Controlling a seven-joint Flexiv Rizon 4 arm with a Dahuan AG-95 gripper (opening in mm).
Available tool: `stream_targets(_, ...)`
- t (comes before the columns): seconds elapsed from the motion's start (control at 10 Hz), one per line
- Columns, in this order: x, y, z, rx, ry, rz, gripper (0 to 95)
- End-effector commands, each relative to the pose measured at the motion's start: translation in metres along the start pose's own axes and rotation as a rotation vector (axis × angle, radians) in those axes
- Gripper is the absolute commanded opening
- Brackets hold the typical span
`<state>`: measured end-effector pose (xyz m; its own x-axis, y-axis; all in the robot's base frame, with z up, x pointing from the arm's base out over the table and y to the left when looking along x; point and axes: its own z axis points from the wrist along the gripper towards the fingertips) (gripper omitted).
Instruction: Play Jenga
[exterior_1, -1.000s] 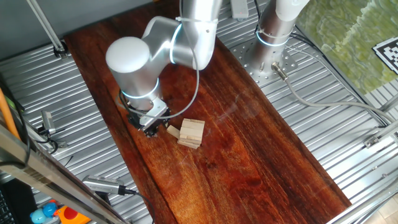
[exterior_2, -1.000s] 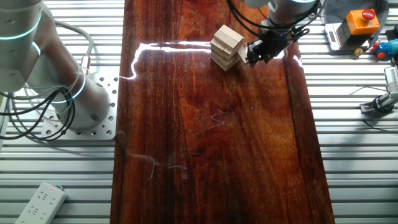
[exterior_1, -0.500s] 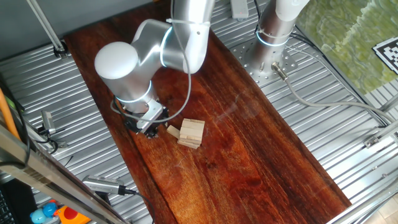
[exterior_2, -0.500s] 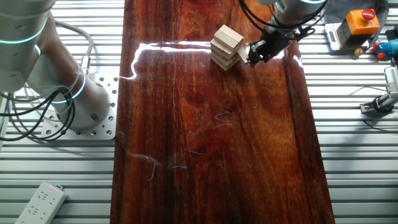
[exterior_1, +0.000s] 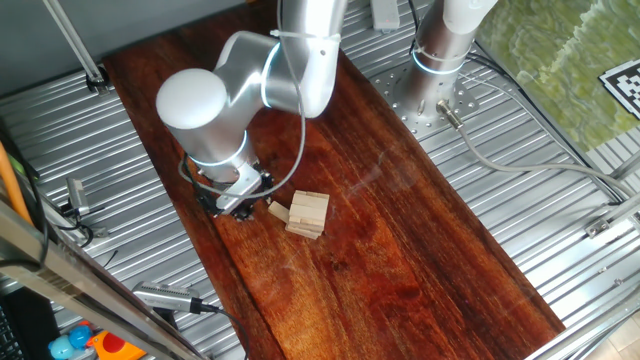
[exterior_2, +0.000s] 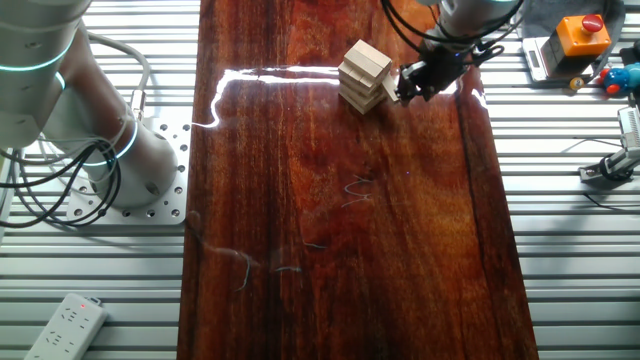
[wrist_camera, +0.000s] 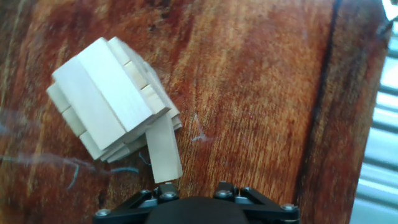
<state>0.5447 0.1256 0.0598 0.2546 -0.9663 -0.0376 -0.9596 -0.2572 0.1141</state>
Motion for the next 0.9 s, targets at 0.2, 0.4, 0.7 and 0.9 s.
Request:
stream_targets(0.2, 0.0002, -0.0012, 0.0008, 0.004, 0.006, 0.137, 19.0)
stream_targets(0.4, 0.0002, -0.0012, 0.0009, 0.009, 0.007, 0.198, 19.0)
stream_targets(0.7, 0.0002, -0.0012, 0.0008, 0.01, 0.006, 0.246, 19.0)
stream_targets(0.9, 0.0002, -0.0012, 0.0008, 0.017, 0.01, 0.228, 19.0)
